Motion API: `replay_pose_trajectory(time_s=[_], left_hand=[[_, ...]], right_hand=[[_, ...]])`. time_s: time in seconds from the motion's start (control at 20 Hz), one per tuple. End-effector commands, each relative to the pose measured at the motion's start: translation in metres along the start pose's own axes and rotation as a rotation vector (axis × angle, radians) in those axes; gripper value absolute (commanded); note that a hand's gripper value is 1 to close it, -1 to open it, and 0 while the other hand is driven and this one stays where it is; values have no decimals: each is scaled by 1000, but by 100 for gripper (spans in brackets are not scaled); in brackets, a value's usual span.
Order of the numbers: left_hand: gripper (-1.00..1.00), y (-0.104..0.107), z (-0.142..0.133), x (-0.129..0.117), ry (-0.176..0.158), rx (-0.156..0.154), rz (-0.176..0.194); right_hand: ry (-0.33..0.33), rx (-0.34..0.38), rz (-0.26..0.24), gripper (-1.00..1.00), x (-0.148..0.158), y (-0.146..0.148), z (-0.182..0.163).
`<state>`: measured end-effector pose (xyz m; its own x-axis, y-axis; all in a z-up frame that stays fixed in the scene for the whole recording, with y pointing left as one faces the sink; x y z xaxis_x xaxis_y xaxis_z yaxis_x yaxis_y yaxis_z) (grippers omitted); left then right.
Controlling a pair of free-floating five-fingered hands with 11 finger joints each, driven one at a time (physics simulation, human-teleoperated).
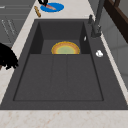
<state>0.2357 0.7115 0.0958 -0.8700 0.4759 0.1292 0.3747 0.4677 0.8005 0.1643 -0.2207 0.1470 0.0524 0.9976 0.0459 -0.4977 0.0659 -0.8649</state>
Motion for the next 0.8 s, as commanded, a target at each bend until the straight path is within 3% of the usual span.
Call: replay_pose_trajectory(time_s=[0.0,0.05,0.15,0.2,0.35,0.75], left_hand=[[100,-9,-7,16,-28,-23,-33],[100,-7,-6,10,-19,-10,-8],[100,-9,-10,5,-9,-7,-21],[-100,-7,-9,0,0,-4,-24],[-100,-4,-7,-5,19,17,-4],[-100,21,2,19,29,-6,3]], right_hand=[[0,0,0,0,0,0,0],[0,0,0,0,0,0,0],[0,0,0,0,0,0,0],[0,0,0,0,0,0,0],[0,0,0,0,0,0,0],[0,0,0,0,0,0,0]])
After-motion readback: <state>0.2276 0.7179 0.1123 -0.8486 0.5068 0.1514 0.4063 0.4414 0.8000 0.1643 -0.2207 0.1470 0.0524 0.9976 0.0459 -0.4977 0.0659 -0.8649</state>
